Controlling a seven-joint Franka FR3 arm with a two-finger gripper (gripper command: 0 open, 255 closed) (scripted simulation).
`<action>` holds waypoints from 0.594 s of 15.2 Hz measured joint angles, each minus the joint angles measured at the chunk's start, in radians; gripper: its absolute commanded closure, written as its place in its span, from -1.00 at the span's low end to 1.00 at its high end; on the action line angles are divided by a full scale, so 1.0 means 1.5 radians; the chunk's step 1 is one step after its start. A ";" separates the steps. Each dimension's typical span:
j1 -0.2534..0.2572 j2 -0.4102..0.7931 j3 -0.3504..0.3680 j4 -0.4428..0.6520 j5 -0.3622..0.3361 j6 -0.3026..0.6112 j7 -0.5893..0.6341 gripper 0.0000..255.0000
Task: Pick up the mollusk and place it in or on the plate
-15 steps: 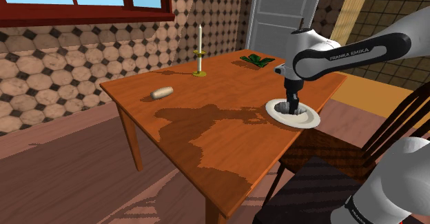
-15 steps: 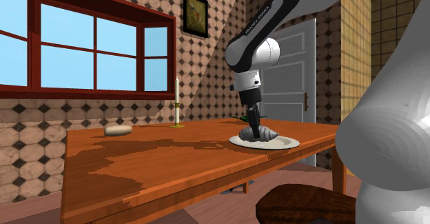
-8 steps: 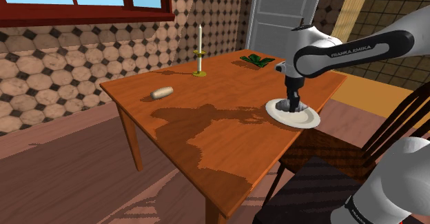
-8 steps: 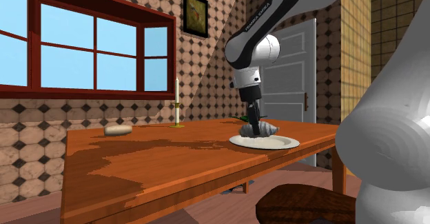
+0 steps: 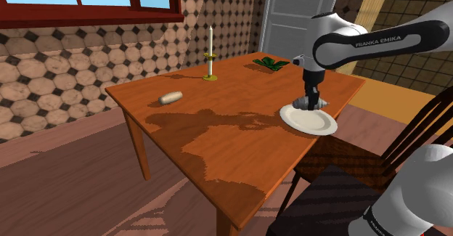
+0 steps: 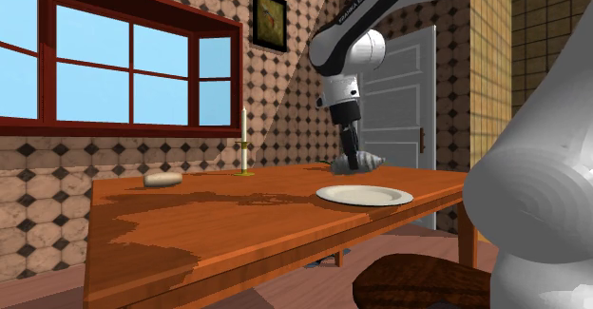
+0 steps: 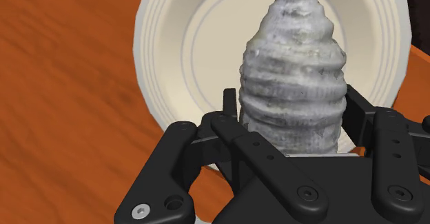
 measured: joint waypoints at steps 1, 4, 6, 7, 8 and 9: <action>0.000 -0.003 0.000 0.007 0.000 -0.010 -0.002 1.00; 0.000 -0.004 0.002 0.031 0.003 -0.035 -0.008 1.00; -0.007 -0.008 -0.010 0.048 -0.003 -0.051 -0.029 1.00; -0.010 -0.009 -0.015 0.051 -0.005 -0.052 -0.036 1.00; -0.012 -0.008 -0.018 0.048 -0.007 -0.049 -0.039 1.00; -0.012 -0.008 -0.020 0.041 -0.008 -0.042 -0.039 1.00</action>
